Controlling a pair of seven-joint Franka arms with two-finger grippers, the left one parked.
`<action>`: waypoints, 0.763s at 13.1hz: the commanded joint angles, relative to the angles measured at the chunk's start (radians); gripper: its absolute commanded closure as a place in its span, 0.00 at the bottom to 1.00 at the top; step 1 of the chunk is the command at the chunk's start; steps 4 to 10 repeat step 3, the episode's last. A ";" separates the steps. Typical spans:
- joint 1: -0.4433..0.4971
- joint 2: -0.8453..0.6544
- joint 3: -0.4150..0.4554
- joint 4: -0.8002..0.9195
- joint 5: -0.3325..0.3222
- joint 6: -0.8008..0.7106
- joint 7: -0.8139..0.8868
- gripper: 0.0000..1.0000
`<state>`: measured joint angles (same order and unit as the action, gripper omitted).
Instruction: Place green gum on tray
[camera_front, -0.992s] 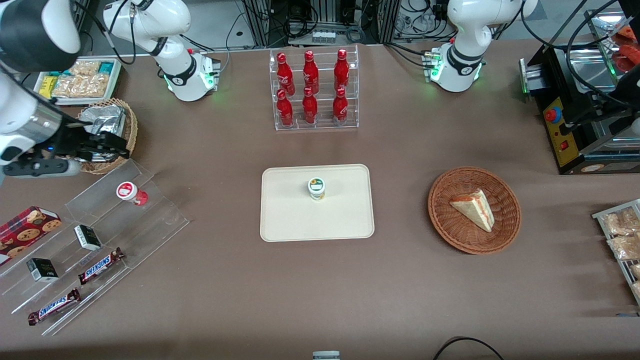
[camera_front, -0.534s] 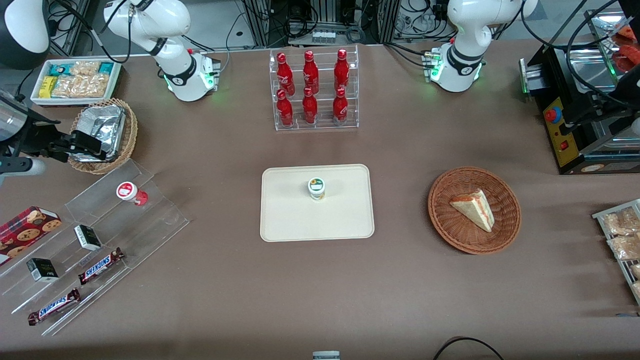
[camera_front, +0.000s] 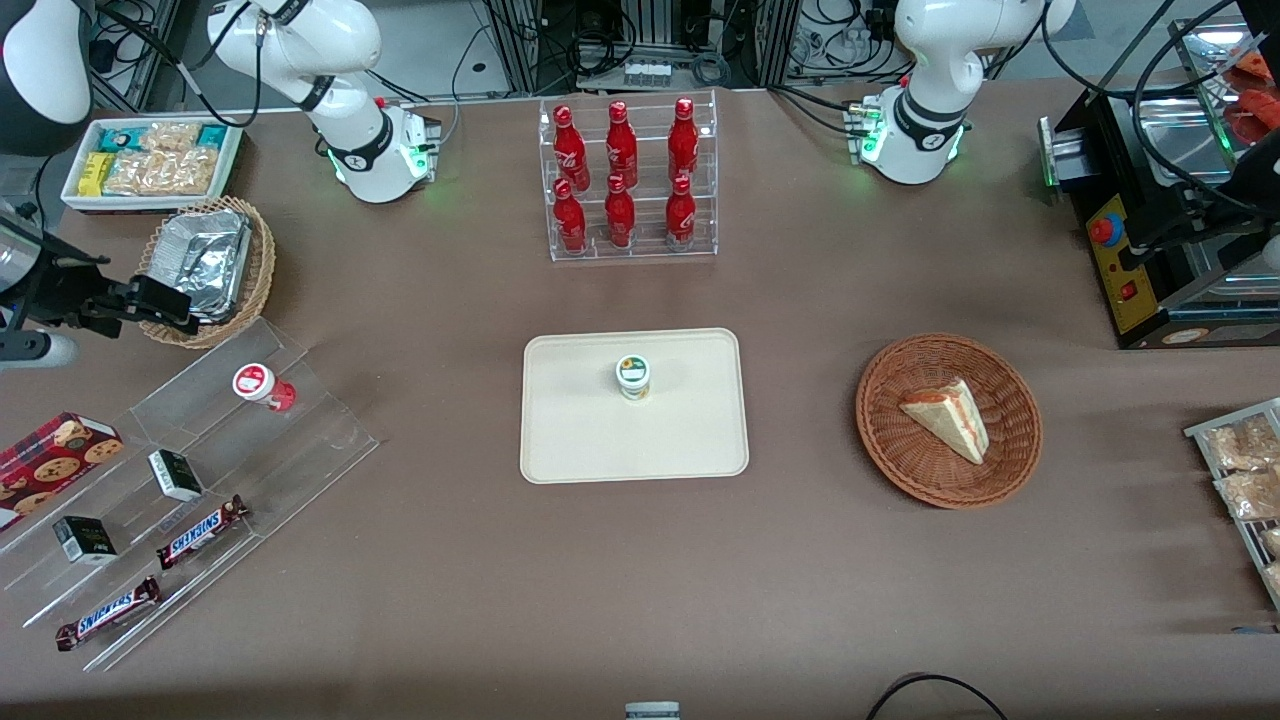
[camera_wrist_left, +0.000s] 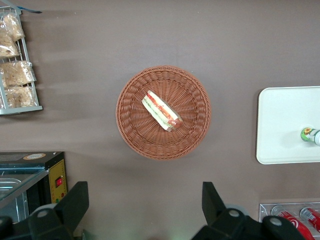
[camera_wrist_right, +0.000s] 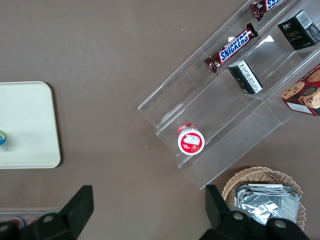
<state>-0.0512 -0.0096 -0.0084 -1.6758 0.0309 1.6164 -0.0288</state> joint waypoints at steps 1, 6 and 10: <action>0.004 0.030 0.002 0.050 -0.014 -0.027 -0.010 0.00; 0.005 0.028 0.002 0.050 -0.013 -0.027 -0.008 0.01; 0.005 0.028 0.002 0.050 -0.013 -0.027 -0.008 0.01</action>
